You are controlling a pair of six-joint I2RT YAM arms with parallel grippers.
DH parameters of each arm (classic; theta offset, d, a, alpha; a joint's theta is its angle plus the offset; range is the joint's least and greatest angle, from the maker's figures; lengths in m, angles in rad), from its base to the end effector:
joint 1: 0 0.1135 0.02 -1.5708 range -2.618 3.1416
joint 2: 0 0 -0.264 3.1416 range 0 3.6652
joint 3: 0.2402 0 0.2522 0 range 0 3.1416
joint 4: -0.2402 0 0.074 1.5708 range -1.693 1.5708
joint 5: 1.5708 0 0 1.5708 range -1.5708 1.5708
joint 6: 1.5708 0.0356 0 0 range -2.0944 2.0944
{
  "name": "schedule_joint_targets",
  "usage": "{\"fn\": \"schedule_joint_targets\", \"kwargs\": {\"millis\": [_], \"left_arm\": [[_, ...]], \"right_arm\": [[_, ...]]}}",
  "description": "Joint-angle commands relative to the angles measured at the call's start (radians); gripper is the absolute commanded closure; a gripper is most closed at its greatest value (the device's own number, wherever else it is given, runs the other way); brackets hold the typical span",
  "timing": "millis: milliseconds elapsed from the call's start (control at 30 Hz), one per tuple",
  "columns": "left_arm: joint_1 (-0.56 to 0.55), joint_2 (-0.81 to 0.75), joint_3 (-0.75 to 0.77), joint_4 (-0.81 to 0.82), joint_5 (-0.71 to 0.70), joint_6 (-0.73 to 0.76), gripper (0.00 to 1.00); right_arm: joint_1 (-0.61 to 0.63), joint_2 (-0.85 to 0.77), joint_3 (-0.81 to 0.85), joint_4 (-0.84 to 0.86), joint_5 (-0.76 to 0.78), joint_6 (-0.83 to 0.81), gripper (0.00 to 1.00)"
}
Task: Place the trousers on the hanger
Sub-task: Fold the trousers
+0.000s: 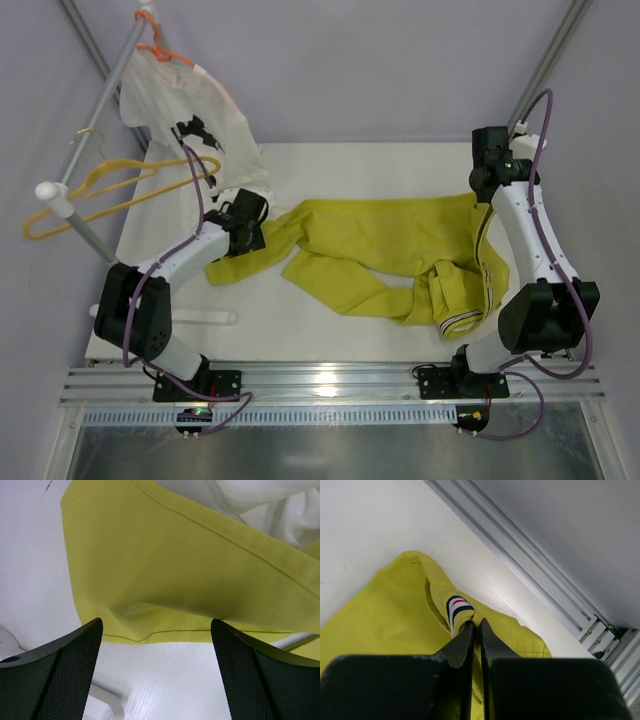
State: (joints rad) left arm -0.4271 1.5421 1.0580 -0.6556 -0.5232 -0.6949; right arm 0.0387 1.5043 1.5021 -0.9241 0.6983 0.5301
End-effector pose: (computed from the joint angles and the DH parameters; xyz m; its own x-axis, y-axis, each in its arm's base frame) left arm 0.2813 -0.1085 0.2212 -0.7432 -0.2711 -0.6116 -0.3998 0.9130 0.0811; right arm 0.3090 -0.0109 0.3554 -0.5090 0.3679 -0.7782 0.7113 0.6888 -0.1396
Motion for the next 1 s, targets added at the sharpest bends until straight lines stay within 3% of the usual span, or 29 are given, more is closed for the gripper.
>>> {"fn": "schedule_joint_targets", "kwargs": {"millis": [0, 200, 433, 633, 867, 967], "left_arm": [[0.034, -0.019, -0.007, 0.027, 0.031, 0.001, 0.11], [0.039, 0.033, 0.02, 0.022, 0.06, -0.026, 0.1], [0.039, -0.068, -0.02, 0.096, 0.095, 0.021, 0.09], [0.039, -0.05, 0.056, 0.074, 0.1, 0.1, 0.09], [0.039, 0.074, 0.091, 0.131, 0.141, 0.228, 0.09], [0.039, 0.162, 0.134, 0.128, 0.242, 0.245, 0.17]], "right_arm": [[-0.078, -0.003, 0.004, 0.03, 0.063, -0.001, 0.96], [-0.109, 0.014, 0.012, 0.019, 0.11, -0.019, 0.96], [-0.189, -0.021, -0.034, -0.03, 0.19, 0.054, 0.96], [-0.189, -0.079, -0.037, 0.042, 0.146, 0.015, 0.96], [-0.189, -0.084, -0.016, 0.057, 0.049, -0.008, 0.96], [-0.189, -0.084, -0.039, 0.077, 0.026, -0.03, 0.96]]}}
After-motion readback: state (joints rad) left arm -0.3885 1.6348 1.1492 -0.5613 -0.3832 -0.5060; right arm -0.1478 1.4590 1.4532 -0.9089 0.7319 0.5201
